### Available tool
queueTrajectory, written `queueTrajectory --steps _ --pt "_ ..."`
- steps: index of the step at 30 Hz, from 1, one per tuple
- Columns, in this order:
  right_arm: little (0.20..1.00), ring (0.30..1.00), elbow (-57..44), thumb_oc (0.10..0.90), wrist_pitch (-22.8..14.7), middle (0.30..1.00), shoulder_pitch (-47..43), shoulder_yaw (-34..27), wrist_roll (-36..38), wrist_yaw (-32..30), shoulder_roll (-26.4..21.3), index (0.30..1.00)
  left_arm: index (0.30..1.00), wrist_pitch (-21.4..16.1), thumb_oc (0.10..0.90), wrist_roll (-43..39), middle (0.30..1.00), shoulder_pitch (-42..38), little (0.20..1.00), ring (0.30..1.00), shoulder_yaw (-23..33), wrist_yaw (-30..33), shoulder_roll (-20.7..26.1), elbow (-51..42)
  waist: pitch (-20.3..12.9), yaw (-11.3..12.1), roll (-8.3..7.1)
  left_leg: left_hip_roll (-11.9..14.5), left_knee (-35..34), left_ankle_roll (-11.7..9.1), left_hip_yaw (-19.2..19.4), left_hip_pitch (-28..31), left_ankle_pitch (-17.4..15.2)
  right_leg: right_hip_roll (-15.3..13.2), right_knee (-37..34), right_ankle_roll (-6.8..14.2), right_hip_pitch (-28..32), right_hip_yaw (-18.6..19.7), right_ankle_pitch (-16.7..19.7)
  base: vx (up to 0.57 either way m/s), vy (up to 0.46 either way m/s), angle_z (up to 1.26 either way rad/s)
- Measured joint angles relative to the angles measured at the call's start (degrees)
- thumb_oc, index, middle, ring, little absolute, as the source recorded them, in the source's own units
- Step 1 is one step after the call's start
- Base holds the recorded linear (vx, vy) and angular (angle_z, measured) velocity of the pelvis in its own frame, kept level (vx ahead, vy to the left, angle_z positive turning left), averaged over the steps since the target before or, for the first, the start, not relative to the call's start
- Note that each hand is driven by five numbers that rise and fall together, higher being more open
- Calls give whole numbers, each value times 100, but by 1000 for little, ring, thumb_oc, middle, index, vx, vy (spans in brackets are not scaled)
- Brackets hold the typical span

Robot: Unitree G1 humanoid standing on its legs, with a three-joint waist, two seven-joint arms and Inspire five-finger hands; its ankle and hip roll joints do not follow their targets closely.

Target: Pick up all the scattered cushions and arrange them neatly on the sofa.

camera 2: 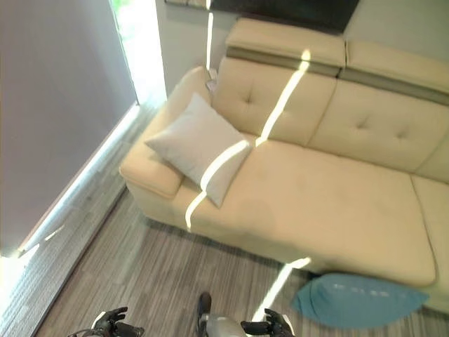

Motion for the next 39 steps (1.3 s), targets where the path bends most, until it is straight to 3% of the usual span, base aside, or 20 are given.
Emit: queueTrajectory --steps 2,3,5,6,9,12,13,17,19,21,22,23,28,29,32,35,36,39 --pt "900 900 1 800 -5 900 -154 1 36 20 29 900 900 -5 800 -12 900 -138 900 900 -12 -5 8 -41 72 8 -135 60 252 105 158 -526 -66 2 -201 9 194 38 -4 209 33 -13" --pt "900 900 6 800 8 900 -222 65 51 23 28 900 900 -4 800 -112 900 -221 900 900 -18 -15 27 -91 134 91 -246 71 -738 248 290 -705 -124 7 -377 69 459 107 -13 192 68 -30" --pt "900 900 11 800 -2 900 -235 93 55 21 5 900 900 -10 800 -123 900 -224 900 900 -24 -18 20 -110 138 96 -252 61 -1798 196 195 -782 -33 17 -402 226 597 180 -168 125 60 -34" --pt "900 900 11 800 -9 900 -212 91 58 22 -19 900 900 -11 800 -149 900 -234 900 900 -26 -20 11 -124 149 79 -227 49 -2517 197 173 -813 294 19 -380 246 721 204 -204 167 101 -30" --pt "900 900 65 800 8 900 -128 94 61 11 -77 900 900 -12 800 -201 900 -256 900 900 -36 -19 -10 -70 118 69 -91 26 -3152 68 -87 -1049 949 39 -379 359 980 295 -442 234 156 -26" --pt "900 900 247 800 89 900 -46 86 59 16 -152 900 900 -12 800 -222 900 -229 900 900 -22 -22 -70 -46 106 116 102 44 -3415 337 -232 -1058 1386 93 -373 478 1162 471 -602 190 148 -29" --pt "900 900 286 800 95 900 73 69 55 -11 -115 900 900 7 800 -218 900 -71 900 900 12 -28 -27 99 26 77 117 -9 -3689 550 -214 -671 1666 -22 -356 636 1421 630 -781 221 201 -57" --pt "900 900 250 800 97 900 247 69 21 -1 -59 900 900 28 800 -206 900 8 900 900 -21 -17 49 179 -56 108 46 -328 -4088 818 59 -142 1572 -450 235 1036 1346 726 -1125 155 213 -36" --pt "900 900 171 800 89 900 131 78 -20 42 129 900 900 45 800 -206 900 44 900 900 -34 -18 146 201 -42 100 65 -350 -4138 1019 251 90 1406 -639 1535 1424 770 696 -1554 95 196 -54" --pt "900 900 127 800 100 900 50 88 -25 45 153 900 900 37 800 -210 900 4 900 900 -84 -9 179 145 7 129 79 -341 -4138 1072 324 180 1332 -727 2494 1613 326 660 -1621 81 146 -20" --pt "900 900 16 800 97 900 16 63 -19 37 153 900 900 22 800 -225 900 -88 900 900 -66 -5 204 74 32 115 100 -337 -4136 1152 338 223 1272 -801 2892 1611 -10 643 -1639 89 46 -11" --pt "900 900 -38 800 91 900 -11 62 -14 35 150 900 900 24 800 -231 900 -123 900 900 -52 8 206 50 59 114 113 -332 -4137 1169 356 254 1258 -835 2842 1600 -109 625 -1642 131 50 -4" --pt "900 900 -281 800 48 900 -127 25 87 32 149 900 900 -4 800 -377 900 -139 900 900 43 126 236 -44 83 110 100 -317 -4149 1128 455 490 1052 -991 1565 1413 -378 507 -1310 102 -7 -12" --pt "900 900 -401 800 41 900 -81 -56 119 31 149 900 900 -15 800 -455 900 -48 900 900 171 153 256 -117 66 119 79 -279 -4145 1022 513 520 1069 -1000 1195 1397 -291 339 -729 103 -27 -11" --pt "900 900 -870 800 58 900 110 -266 297 14 49 900 900 -24 800 -536 900 242 900 900 339 294 262 -581 37 116 155 -102 -4143 904 417 547 1015 -716 446 1113 95 246 -264 109 -27 -4" --pt "900 900 -1424 800 -34 900 222 -378 396 -81 -95 900 900 -74 800 -696 900 470 900 900 584 496 262 -1235 29 125 169 -7 -4143 857 408 588 993 -578 -35 1018 358 223 -66 106 -28 -1" --pt "900 900 -1740 800 -50 900 239 -469 484 -103 -208 900 900 -94 800 -837 900 665 900 900 772 582 256 -1912 21 127 185 26 -4144 818 389 637 968 -515 -306 988 538 217 34 104 -27 0" --pt "900 900 -2238 800 -139 900 237 -584 502 -185 -400 900 900 -245 800 -944 900 828 900 900 998 749 272 -2846 -38 132 286 72 -4145 783 361 706 945 -454 -378 980 652 219 43 101 -25 1"
